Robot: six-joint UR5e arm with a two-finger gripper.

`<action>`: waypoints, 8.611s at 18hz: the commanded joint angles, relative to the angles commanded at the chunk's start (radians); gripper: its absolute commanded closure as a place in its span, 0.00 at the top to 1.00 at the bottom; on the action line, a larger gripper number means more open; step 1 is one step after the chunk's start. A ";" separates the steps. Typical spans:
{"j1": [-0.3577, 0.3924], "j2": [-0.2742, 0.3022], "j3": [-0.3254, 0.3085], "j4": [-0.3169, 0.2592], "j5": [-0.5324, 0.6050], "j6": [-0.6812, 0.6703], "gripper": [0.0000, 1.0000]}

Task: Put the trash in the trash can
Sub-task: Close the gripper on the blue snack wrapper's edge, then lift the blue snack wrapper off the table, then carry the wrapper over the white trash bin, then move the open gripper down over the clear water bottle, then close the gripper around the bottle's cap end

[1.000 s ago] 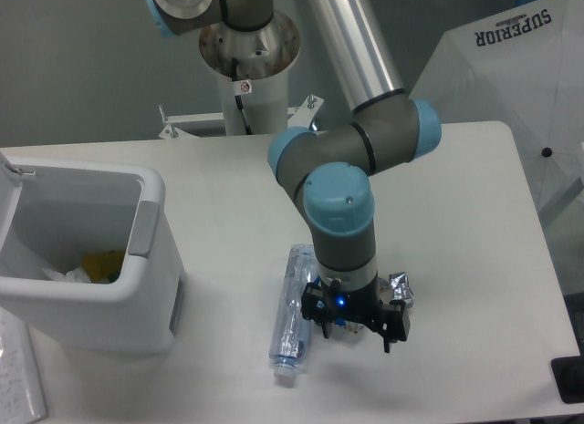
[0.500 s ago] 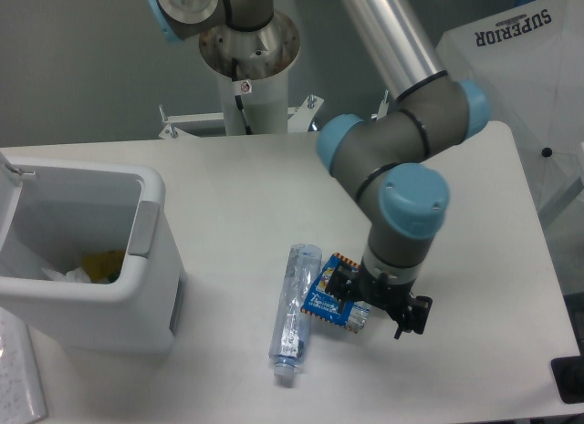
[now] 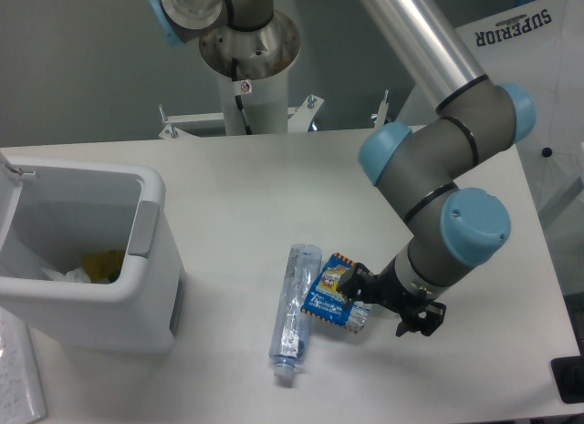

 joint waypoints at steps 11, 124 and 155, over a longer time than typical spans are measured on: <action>-0.005 -0.023 -0.031 -0.029 0.028 0.005 1.00; -0.236 -0.153 0.119 0.127 0.144 -0.426 1.00; -0.301 -0.209 0.189 -0.061 0.226 -0.462 0.00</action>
